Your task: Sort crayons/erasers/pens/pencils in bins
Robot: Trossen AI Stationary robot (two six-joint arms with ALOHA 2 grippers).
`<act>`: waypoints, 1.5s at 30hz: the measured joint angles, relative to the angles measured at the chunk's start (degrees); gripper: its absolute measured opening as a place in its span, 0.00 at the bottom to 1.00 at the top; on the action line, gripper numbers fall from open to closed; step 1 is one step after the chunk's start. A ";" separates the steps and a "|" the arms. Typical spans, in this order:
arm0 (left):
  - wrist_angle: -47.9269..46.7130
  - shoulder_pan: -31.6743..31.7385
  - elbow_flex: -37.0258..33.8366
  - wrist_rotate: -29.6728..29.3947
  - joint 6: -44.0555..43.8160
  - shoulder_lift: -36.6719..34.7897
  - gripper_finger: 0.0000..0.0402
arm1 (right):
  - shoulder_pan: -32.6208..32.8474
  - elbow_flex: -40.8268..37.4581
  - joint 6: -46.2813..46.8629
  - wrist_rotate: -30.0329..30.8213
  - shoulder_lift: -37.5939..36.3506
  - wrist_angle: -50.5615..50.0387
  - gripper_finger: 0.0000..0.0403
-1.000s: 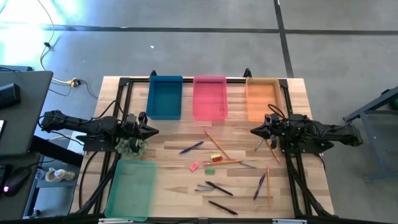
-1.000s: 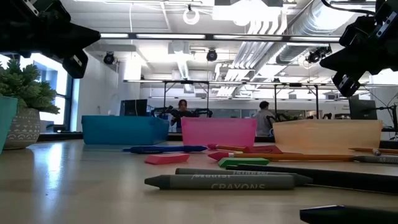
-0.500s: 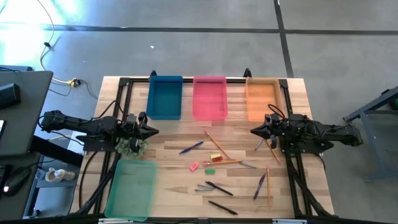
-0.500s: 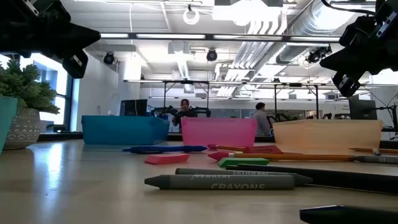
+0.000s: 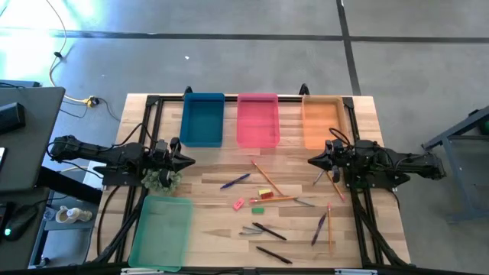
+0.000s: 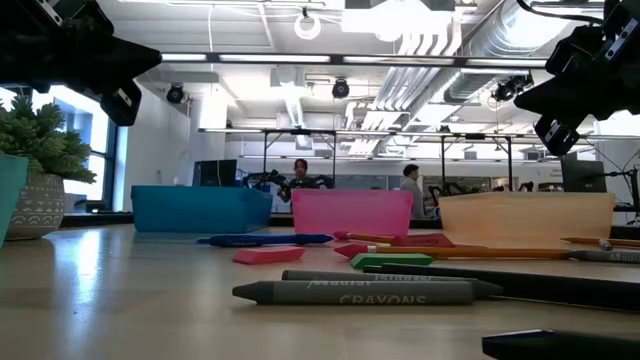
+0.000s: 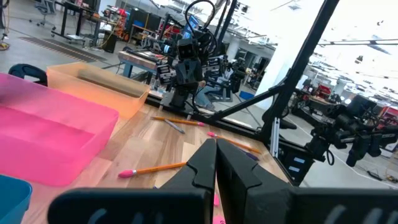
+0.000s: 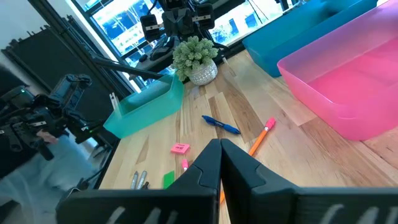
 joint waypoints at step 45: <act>0.20 0.00 0.00 -1.53 -4.73 0.01 0.00 | -0.01 0.00 0.00 -0.01 0.01 0.00 0.00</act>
